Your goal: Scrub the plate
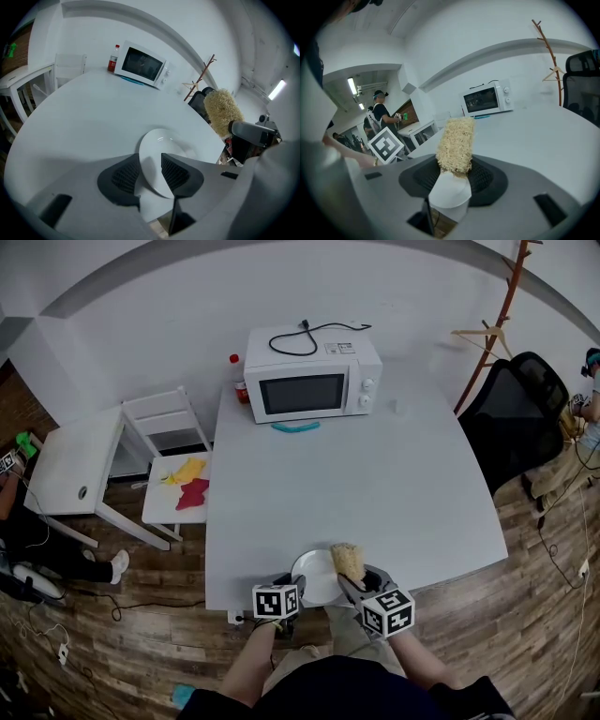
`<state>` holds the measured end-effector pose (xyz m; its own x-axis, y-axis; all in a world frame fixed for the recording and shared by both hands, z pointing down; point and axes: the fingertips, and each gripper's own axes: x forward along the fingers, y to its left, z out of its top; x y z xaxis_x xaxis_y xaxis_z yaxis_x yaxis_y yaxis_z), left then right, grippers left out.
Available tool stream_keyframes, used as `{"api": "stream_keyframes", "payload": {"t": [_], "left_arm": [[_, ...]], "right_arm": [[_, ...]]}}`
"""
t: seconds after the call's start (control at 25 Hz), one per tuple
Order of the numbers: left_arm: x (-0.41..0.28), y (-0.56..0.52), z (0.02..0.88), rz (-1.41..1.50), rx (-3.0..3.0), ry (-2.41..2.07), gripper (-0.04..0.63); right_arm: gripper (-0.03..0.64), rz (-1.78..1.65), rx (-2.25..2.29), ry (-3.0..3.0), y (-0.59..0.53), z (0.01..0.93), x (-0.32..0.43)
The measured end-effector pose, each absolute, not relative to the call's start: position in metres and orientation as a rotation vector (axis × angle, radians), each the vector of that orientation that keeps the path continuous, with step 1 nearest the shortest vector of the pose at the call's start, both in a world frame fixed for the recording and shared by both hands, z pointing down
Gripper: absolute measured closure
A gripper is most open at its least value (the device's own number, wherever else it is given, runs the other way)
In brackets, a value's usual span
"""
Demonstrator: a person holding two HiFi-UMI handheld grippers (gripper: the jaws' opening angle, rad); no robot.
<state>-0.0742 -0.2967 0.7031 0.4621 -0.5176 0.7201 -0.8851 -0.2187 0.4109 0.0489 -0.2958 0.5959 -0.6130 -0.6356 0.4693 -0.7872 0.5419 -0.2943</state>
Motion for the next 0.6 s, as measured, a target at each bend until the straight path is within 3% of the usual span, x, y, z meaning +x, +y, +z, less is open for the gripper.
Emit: {"api": "stream_keyframes", "payload": {"t": [0.6], "left_arm": [[-0.079,-0.299,0.706,0.549,1.883,-1.227,0.509]], "right_arm": [[0.445,0.698,1.193,-2.459,-0.287,0.601,0.05]]}}
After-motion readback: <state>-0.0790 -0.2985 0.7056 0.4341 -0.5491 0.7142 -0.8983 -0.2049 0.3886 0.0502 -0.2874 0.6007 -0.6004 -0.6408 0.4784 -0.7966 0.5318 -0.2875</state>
